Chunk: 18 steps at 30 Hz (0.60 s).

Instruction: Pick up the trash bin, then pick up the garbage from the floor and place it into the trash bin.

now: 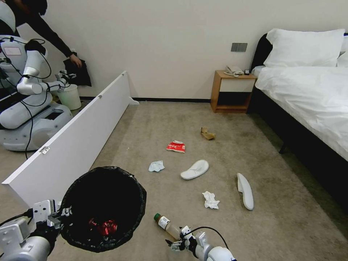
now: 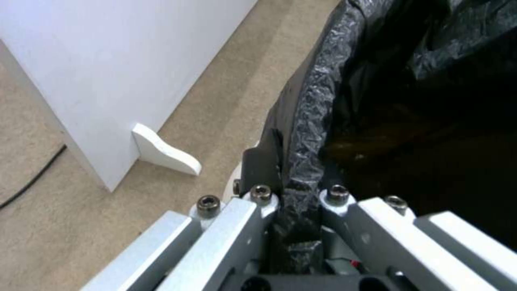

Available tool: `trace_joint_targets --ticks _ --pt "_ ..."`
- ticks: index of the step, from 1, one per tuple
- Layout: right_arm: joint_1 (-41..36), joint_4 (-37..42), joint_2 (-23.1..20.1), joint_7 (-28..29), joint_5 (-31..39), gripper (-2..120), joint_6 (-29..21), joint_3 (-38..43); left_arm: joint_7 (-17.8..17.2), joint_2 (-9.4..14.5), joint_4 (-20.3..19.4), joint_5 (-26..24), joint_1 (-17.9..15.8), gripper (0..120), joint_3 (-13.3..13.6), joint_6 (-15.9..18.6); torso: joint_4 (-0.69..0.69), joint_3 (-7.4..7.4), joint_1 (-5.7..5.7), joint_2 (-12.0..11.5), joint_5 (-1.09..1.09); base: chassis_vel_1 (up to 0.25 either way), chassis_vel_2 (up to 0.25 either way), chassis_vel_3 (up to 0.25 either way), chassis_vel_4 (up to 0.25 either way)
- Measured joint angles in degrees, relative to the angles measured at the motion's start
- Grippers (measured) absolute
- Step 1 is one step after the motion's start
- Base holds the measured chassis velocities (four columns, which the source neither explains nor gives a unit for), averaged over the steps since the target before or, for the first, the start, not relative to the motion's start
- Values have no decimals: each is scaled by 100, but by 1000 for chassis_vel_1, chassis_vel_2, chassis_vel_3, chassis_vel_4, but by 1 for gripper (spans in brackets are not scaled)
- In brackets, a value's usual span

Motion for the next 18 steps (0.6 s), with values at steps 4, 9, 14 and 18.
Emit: trace_joint_targets --ticks 4,9,14,18 --pt "28 -55 45 -8 -2 100 12 9 1 4 -9 -1 14 2 -20 0 0 0 0 0 0 0 0 0 0" --pt "55 -104 72 -8 -3 100 14 31 2 6 -22 -4 27 2 -31 0 0 0 0 0 0 0 0 0 0" --pt "101 -343 130 -60 -2 76 27 196 3 15 -56 -51 41 2 -90 0 0 0 0 0 0 0 0 0 0" --pt "105 -347 108 -79 5 63 35 239 3 15 -63 -63 50 2 -105 0 1 0 0 0 0 0 0 0 0"
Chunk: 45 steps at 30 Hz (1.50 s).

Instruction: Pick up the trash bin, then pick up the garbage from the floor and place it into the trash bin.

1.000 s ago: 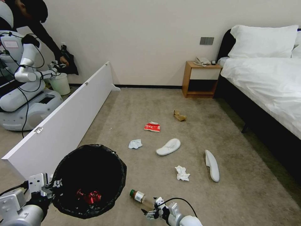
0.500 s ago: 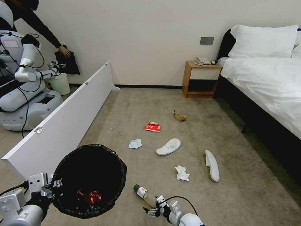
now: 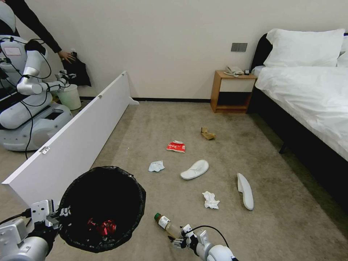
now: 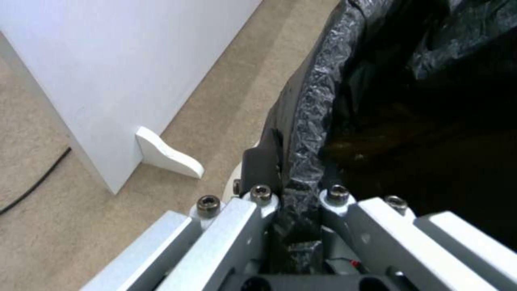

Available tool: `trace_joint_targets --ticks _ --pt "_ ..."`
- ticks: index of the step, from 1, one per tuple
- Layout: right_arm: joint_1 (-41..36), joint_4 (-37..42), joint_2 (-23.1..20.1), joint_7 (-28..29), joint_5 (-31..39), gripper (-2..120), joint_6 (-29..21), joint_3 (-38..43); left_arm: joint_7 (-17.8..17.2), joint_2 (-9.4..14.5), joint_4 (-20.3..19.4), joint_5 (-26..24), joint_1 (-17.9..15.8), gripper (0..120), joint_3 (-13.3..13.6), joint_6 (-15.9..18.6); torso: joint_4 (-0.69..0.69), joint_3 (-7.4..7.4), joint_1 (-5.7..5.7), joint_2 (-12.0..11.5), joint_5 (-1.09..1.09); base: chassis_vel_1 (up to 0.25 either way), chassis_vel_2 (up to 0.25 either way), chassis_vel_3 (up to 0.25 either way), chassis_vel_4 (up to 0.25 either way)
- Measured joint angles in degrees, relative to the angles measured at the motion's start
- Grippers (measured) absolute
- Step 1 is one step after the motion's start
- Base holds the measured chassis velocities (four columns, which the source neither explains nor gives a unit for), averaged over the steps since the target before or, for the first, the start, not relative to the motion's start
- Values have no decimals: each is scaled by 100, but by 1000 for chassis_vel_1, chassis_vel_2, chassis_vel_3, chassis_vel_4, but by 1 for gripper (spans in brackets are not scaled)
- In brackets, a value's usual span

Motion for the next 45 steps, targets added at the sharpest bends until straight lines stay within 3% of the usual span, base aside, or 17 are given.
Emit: trace_joint_targets --ticks 1,2,6,24,31,33,37,38,45 --pt "0 0 -2 0 1 63 0 4 0 0 -1 0 1 2 0 0 0 0 0 0 0 0 0 0 0" --pt "-4 3 -21 -1 3 52 0 41 0 -7 -12 -1 6 2 1 0 -1 0 0 0 0 0 0 0 0" --pt "-52 32 -41 -1 5 44 1 74 -2 -12 -27 -1 10 2 15 0 -1 0 0 0 0 0 0 0 0" --pt "-144 293 -114 -2 -55 44 10 256 -14 -7 -34 -20 22 2 25 0 0 0 0 0 1 0 0 0 0" --pt "-472 1804 -556 46 422 44 76 895 -16 5 -39 -19 72 2 211 1 1 0 0 0 1 0 0 0 0" --pt "-868 2810 -1040 76 719 44 30 1302 -19 90 -44 -64 79 2 269 1 -1 0 0 0 3 0 0 0 0" --pt "-1213 3613 -1525 90 989 44 -49 1639 -36 190 -18 -145 38 2 285 1 -4 0 0 0 -1 0 0 0 0" --pt "-1495 4159 -1850 75 1137 44 -62 1871 -46 249 14 -186 11 2 309 1 -3 0 0 0 0 0 0 0 0" --pt "-2206 5421 -2494 -97 1623 44 10 2620 -60 324 70 -222 -33 2 460 1 1 -1 0 0 2 0 0 0 0"
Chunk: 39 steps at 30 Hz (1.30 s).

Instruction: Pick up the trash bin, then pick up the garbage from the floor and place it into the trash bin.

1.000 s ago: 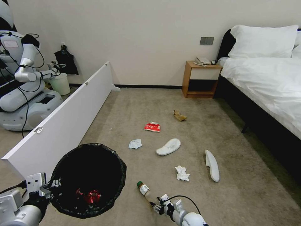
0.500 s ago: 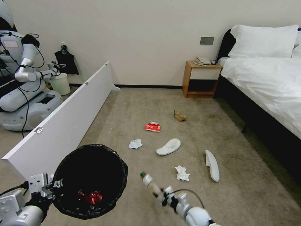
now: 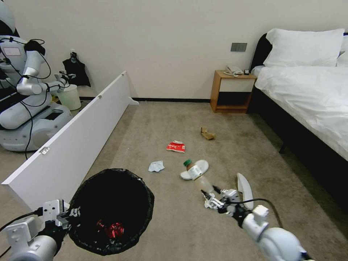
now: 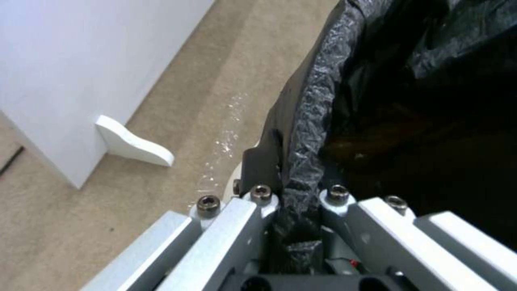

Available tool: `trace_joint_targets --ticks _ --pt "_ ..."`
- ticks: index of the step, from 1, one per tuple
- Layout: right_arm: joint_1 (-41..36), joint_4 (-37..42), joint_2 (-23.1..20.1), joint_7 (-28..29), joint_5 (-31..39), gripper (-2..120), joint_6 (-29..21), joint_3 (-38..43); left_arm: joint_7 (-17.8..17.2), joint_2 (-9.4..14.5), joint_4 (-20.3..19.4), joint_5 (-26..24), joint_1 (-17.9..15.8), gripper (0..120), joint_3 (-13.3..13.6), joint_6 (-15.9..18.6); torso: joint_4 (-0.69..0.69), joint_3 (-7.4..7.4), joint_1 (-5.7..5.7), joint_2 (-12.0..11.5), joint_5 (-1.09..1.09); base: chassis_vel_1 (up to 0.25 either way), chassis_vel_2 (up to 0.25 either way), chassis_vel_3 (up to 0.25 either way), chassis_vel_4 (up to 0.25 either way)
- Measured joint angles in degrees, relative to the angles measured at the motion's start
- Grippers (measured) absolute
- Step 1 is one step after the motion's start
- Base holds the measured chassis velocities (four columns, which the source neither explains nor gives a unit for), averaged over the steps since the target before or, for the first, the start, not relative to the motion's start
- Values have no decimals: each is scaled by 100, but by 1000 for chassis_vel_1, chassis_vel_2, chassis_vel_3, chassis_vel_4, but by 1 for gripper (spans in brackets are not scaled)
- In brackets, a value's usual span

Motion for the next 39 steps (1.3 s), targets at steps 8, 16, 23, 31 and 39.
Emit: trace_joint_targets --ticks 8,16,23,31,39 --pt "5 1260 -295 -630 1182 44 435 230 -33 45 -9 -112 33 2 143 0 -1 0 0 0 -2 0 0 0 0" --pt "561 1207 -260 -1276 1626 44 706 -537 -48 -16 -102 -117 101 2 177 0 0 0 0 0 -3 0 0 0 0" --pt "1309 981 30 -1445 1873 44 826 -1409 -77 -56 -172 -128 165 2 206 0 -1 0 0 0 -3 0 0 0 0" --pt "1855 824 393 -1615 2087 44 927 -1986 -102 -62 -183 -184 186 2 208 0 -2 0 0 0 -3 0 0 0 0" --pt "2194 515 901 -1987 2166 44 994 -2585 -103 -77 -173 -215 195 2 201 0 -2 1 0 0 -3 0 0 0 0"
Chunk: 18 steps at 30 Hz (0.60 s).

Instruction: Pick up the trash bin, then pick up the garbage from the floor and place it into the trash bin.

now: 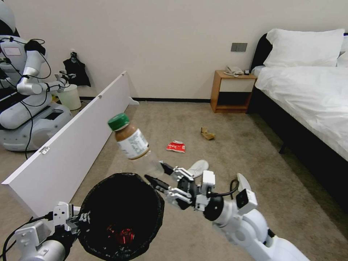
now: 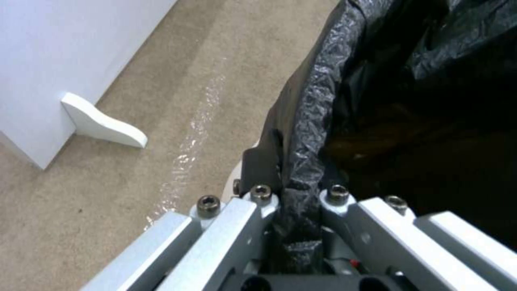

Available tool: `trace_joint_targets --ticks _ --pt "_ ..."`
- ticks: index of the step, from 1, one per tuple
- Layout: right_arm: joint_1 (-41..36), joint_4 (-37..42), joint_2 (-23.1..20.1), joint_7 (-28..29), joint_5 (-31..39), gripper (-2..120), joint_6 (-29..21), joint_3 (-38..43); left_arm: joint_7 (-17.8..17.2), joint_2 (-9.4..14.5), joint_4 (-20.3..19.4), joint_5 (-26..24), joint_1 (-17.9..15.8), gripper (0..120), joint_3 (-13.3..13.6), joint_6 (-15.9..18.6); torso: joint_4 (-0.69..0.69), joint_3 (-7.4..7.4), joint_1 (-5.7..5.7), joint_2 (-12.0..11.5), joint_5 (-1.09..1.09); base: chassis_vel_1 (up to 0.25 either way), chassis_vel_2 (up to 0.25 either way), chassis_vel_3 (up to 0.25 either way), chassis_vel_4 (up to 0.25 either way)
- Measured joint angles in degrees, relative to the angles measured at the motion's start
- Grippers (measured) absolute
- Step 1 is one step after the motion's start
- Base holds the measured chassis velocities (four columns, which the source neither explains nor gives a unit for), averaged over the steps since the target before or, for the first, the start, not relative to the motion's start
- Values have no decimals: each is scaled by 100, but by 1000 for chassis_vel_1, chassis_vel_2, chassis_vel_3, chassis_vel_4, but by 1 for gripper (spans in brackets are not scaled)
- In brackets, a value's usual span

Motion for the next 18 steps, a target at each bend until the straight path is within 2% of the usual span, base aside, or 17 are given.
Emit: trace_joint_targets --ticks 11,18 --pt "291 -255 232 -193 101 44 29 -539 3 30 2 -39 37 2 -33 0 1 0 0 0 0 0 0 0 0" --pt "420 -495 346 -622 221 44 41 -920 9 29 2 -53 43 2 -43 0 1 0 0 0 1 0 0 0 0"
